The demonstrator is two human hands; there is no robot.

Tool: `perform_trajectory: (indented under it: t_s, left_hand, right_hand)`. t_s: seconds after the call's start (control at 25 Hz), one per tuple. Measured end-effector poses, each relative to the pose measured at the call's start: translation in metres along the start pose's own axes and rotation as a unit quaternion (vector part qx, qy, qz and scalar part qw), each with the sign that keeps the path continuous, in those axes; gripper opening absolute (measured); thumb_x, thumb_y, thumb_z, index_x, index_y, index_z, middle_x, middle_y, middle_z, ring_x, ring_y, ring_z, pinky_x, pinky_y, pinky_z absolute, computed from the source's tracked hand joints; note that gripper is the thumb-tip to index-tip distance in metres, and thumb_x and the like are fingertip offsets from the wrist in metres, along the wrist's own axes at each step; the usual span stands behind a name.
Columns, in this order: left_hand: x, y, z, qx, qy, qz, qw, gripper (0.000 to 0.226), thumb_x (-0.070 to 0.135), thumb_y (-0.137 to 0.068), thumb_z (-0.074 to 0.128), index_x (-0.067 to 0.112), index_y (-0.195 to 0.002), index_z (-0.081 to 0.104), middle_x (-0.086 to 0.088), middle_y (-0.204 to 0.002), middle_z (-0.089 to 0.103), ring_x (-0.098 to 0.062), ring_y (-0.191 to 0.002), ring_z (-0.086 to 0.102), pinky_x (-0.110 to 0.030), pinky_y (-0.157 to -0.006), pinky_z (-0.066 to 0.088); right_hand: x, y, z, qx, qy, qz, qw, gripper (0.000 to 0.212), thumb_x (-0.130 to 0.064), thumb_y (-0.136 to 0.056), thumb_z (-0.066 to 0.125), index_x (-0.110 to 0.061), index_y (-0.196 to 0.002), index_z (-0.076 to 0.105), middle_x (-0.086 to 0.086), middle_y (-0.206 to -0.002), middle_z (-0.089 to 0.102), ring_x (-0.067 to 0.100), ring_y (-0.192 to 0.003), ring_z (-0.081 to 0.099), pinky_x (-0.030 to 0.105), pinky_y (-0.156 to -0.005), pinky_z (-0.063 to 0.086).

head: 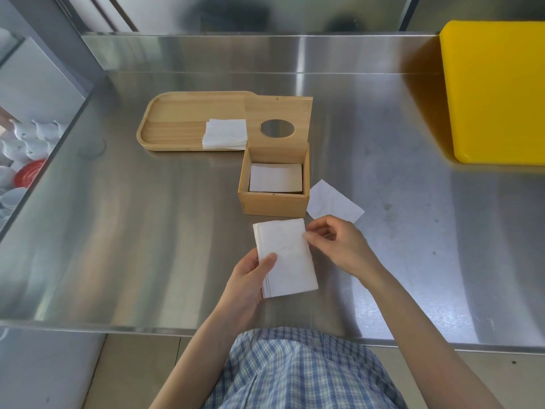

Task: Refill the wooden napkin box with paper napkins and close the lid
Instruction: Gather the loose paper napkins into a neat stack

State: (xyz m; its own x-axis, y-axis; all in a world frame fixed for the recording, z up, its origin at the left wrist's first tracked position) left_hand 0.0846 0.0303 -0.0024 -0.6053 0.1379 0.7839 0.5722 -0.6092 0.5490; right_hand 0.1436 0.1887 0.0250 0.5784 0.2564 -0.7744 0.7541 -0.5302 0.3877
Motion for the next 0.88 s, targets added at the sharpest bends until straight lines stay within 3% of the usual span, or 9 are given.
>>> perform_trajectory:
  t_s: [0.12,0.28,0.44,0.56,0.72,0.88]
  left_hand:
    - [0.002,-0.002,0.0,0.014,-0.001,-0.01,1.0,0.018,0.016,-0.095,0.045,0.021,-0.101,0.061,0.003,-0.099,0.069,-0.015,-0.092,0.064,-0.029,-0.075,0.055]
    - [0.005,-0.007,0.002,0.016,-0.008,-0.021,1.0,0.017,0.018,-0.095,0.045,0.022,-0.101,0.061,0.002,-0.101,0.069,-0.018,-0.097,0.063,-0.032,-0.081,0.054]
    - [0.007,-0.01,0.001,0.013,-0.013,-0.027,0.999,0.017,0.018,-0.095,0.046,0.023,-0.1,0.062,0.007,-0.093,0.073,-0.016,-0.094,0.064,-0.034,-0.083,0.054]
    - [0.007,-0.013,-0.001,0.013,-0.012,-0.031,0.999,0.017,0.018,-0.095,0.046,0.022,-0.102,0.061,0.006,-0.095,0.072,-0.017,-0.095,0.064,-0.036,-0.086,0.053]
    - [0.006,-0.014,-0.001,0.011,-0.011,-0.033,0.999,0.019,0.018,-0.095,0.045,0.02,-0.106,0.06,0.003,-0.101,0.069,-0.018,-0.097,0.063,-0.036,-0.085,0.053]
    - [0.006,-0.013,-0.001,0.017,-0.011,-0.03,0.999,0.019,0.019,-0.095,0.045,0.018,-0.107,0.059,0.002,-0.102,0.067,-0.018,-0.097,0.062,-0.036,-0.086,0.053]
  right_hand:
    - [0.012,-0.015,-0.018,0.085,0.034,0.018,0.996,0.02,-0.019,-0.087,0.061,-0.01,-0.105,0.064,0.001,-0.095,0.063,0.016,-0.086,0.059,0.016,-0.064,0.042]
    - [0.024,-0.045,-0.025,0.137,0.155,0.028,0.978,0.031,-0.018,-0.089,0.056,-0.011,-0.119,0.056,0.01,-0.12,0.058,0.027,-0.109,0.057,0.034,-0.082,0.047]
    - [0.028,-0.065,-0.025,0.134,0.257,0.03,0.957,0.039,-0.018,-0.089,0.055,-0.012,-0.127,0.05,0.015,-0.131,0.047,0.034,-0.12,0.044,0.041,-0.096,0.042]
    - [0.03,-0.075,-0.024,0.106,0.306,0.058,0.944,0.045,-0.022,-0.088,0.056,-0.009,-0.129,0.046,0.017,-0.131,0.044,0.035,-0.121,0.04,0.042,-0.097,0.038]
    - [0.028,-0.084,-0.026,0.064,0.302,0.1,0.946,0.049,-0.025,-0.087,0.057,-0.005,-0.13,0.041,0.018,-0.132,0.044,0.034,-0.125,0.039,0.043,-0.098,0.038]
    - [0.027,-0.083,-0.023,0.056,0.3,0.11,0.946,0.041,-0.02,-0.089,0.052,-0.001,-0.123,0.044,0.019,-0.129,0.05,0.036,-0.122,0.044,0.044,-0.096,0.04]
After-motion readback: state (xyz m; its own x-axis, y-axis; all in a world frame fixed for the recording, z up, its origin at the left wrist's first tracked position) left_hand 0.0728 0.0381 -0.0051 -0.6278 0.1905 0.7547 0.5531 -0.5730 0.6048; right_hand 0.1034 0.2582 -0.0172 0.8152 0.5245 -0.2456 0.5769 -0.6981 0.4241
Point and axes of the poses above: each hand's wrist, its own y-axis away from the middle knuckle, its own z-axis out of the palm, x = y × z, the point moved 1 cm from there along -y, towards the middle knuckle
